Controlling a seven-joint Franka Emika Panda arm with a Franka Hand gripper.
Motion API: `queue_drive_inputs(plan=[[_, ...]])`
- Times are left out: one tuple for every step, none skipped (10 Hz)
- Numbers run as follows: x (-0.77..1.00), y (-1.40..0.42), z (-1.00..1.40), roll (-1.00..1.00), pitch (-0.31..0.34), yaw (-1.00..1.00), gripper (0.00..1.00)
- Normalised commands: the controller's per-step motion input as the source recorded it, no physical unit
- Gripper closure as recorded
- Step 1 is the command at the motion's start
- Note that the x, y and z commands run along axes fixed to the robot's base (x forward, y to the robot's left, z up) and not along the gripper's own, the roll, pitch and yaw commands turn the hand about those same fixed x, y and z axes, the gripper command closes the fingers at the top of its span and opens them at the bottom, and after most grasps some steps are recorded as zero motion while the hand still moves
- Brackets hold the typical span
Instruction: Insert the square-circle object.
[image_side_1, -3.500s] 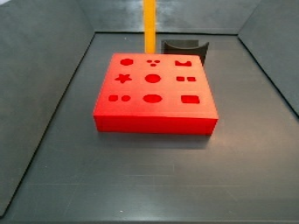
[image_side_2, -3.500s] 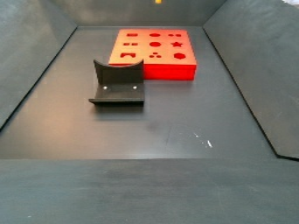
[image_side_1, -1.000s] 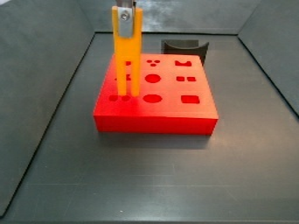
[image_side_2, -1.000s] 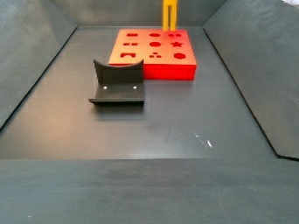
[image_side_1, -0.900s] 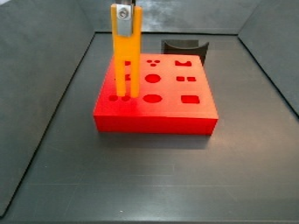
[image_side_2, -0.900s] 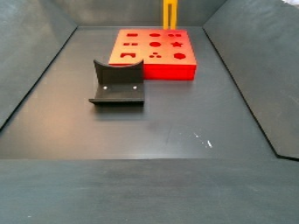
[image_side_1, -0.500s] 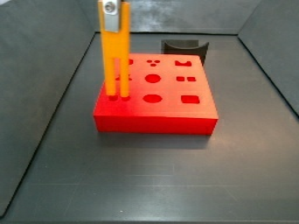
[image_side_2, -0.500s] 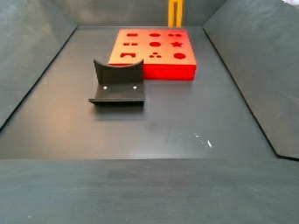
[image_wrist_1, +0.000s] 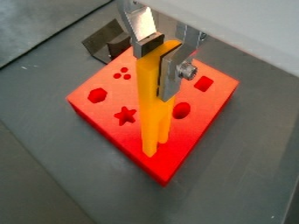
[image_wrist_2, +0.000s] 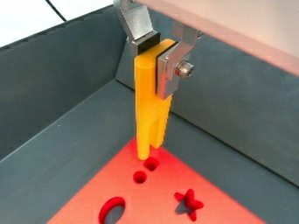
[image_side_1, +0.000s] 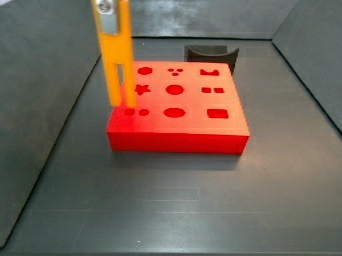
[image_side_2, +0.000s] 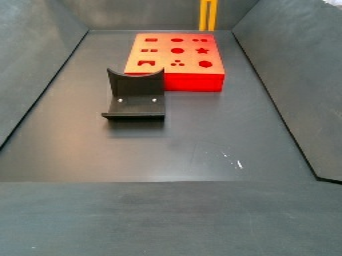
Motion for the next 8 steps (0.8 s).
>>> queue_drive_inputs(plan=[[0.00,0.00,0.00,0.00,-0.347,0.04,1.00],[0.00,0.06,0.11,-0.06,-0.389,0.06,1.00],[0.03,0.06,0.00,-0.11,-0.381,0.11,1.00],[0.13,0.08,0.00,-0.12,-0.351,0.12,1.00],[-0.04,0.19,0.00,-0.13,-0.113,0.14,1.00],[0.12,0.11,-0.07,-0.02,-0.017,0.31,1.00],[0.02,0.06,-0.17,0.00,0.000,0.24,1.00],[0.00,0.00,-0.01,0.00,-0.016,0.00,1.00]])
